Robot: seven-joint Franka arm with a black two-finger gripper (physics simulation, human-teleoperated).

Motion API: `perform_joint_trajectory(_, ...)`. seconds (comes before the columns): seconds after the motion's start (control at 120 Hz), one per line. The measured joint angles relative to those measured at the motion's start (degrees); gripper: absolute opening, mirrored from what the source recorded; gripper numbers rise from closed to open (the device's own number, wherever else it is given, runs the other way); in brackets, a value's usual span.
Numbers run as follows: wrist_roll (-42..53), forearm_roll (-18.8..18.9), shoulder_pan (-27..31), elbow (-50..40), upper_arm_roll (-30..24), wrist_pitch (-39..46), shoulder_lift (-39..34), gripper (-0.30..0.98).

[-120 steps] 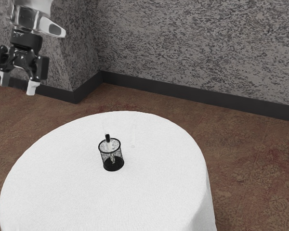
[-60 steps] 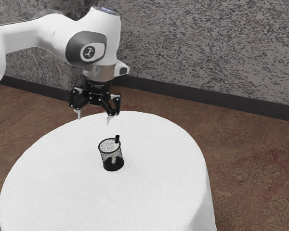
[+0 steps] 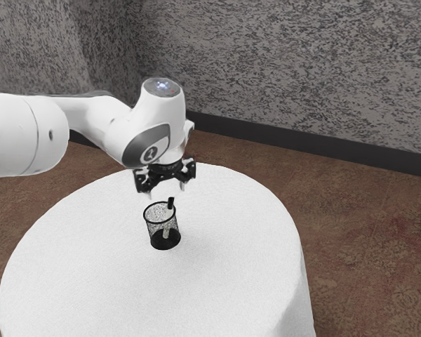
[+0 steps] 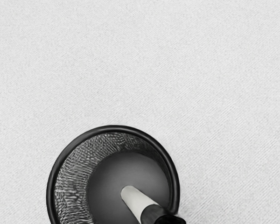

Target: Take the marker out of the pen holder and place it to the left of the pen holder.

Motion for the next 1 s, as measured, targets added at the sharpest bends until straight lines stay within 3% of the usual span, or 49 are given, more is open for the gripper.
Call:
perform_joint_trajectory(0.408, -6.71, -5.27, 0.79, -4.05, 0.1, 9.32, 3.53, 0.52)
perform_joint_trajectory(0.792, -10.91, -6.06, 1.16, -3.12, 0.2, 4.1, 4.87, 0.45)
perform_joint_trajectory(1.0, -12.35, -5.97, 1.12, -2.91, 0.19, 1.78, 4.86, 0.29)
